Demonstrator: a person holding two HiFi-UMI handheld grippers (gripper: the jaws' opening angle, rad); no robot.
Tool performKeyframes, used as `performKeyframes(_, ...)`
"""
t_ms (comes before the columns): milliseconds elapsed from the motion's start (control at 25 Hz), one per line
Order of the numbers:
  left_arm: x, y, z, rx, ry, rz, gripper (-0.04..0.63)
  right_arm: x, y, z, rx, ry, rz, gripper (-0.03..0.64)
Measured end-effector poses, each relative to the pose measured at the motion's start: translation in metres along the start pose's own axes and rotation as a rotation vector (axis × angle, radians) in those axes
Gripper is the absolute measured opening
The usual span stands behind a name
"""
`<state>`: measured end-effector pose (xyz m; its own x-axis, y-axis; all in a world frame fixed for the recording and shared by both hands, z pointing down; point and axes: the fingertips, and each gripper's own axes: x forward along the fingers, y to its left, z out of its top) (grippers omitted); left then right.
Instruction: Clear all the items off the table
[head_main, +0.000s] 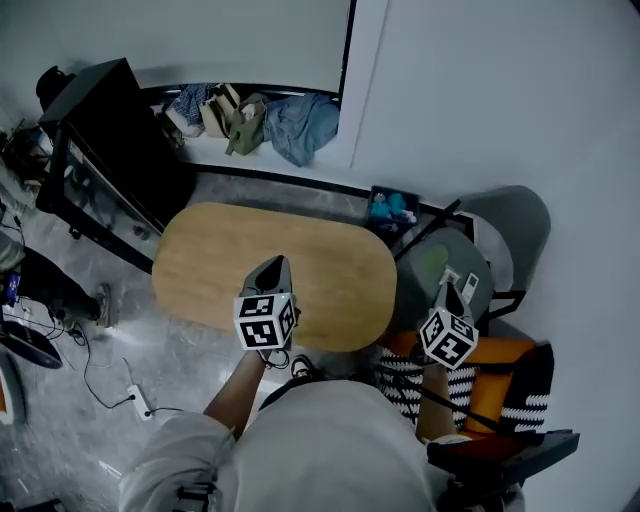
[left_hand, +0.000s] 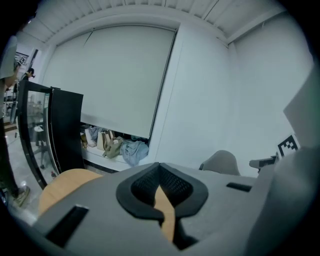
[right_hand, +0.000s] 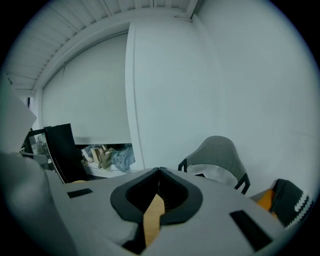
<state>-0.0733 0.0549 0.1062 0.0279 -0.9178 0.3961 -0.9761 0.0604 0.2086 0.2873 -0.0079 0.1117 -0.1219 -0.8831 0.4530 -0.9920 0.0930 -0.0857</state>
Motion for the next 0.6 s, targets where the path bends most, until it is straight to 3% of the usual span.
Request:
performKeyframes(200, -0.007, -0.004, 0.006, -0.039, -0.014, 0.040, 0.000, 0.003, -0.003, 0.024, -0.011, -0.024, 0.033, 0.025)
performKeyframes(600, -0.008, -0.048, 0.010, -0.023, -0.013, 0.043, 0.000, 0.010, -0.015, 0.028, -0.039, 0.025, 0.119, 0.023)
